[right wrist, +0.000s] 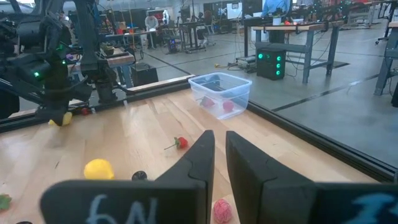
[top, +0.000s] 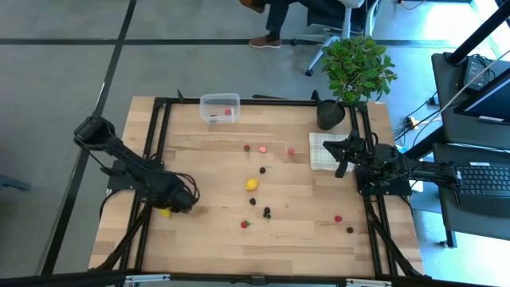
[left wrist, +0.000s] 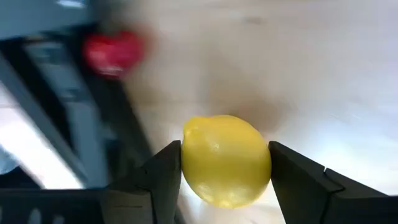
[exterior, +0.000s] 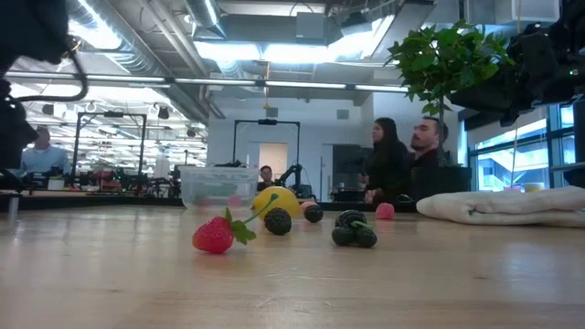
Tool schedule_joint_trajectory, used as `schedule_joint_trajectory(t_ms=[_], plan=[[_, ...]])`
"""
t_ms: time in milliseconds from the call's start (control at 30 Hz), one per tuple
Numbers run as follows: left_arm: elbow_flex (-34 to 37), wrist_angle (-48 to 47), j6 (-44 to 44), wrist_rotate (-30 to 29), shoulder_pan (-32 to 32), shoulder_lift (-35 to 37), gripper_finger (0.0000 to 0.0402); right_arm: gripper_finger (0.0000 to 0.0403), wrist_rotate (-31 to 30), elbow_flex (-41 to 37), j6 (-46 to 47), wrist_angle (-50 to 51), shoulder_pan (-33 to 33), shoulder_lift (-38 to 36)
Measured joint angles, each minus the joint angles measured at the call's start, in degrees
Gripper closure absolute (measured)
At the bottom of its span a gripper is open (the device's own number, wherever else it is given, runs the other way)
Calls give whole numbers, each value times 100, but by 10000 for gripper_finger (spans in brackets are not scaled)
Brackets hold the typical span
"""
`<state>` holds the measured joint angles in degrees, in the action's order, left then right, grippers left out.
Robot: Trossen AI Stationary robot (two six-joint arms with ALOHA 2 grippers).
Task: Pick and placing Produce into tupperware
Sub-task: Put the bottom yellow lemon into the transparent bin
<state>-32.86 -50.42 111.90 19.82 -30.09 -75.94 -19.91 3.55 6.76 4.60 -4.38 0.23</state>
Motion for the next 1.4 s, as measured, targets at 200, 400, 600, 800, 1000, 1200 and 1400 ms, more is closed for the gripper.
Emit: schedule_joint_trajectory(t_ms=[200,400,600,800,1000,1200,1400], plan=[[0,1066,-771,-229,492,318,192,358,1,0,0,-27,2,0],[0,2644,-2181,-1357,1300,600,197,358,1,0,-118,-166,2,0],[1,4178,-4312,-1910,2472,670,193,358,-1,0,-156,-301,0,0],[0,5717,-6399,-1955,3817,667,196,358,-1,0,-254,-361,0,0],[-450,5772,-7898,-2102,5044,617,196,358,1,0,-251,-361,2,0],[-1458,4341,-8727,-2644,5862,426,197,358,1,0,-210,-363,2,0],[-2414,3152,-9244,-3012,6263,-298,196,358,0,0,-225,-394,0,0]])
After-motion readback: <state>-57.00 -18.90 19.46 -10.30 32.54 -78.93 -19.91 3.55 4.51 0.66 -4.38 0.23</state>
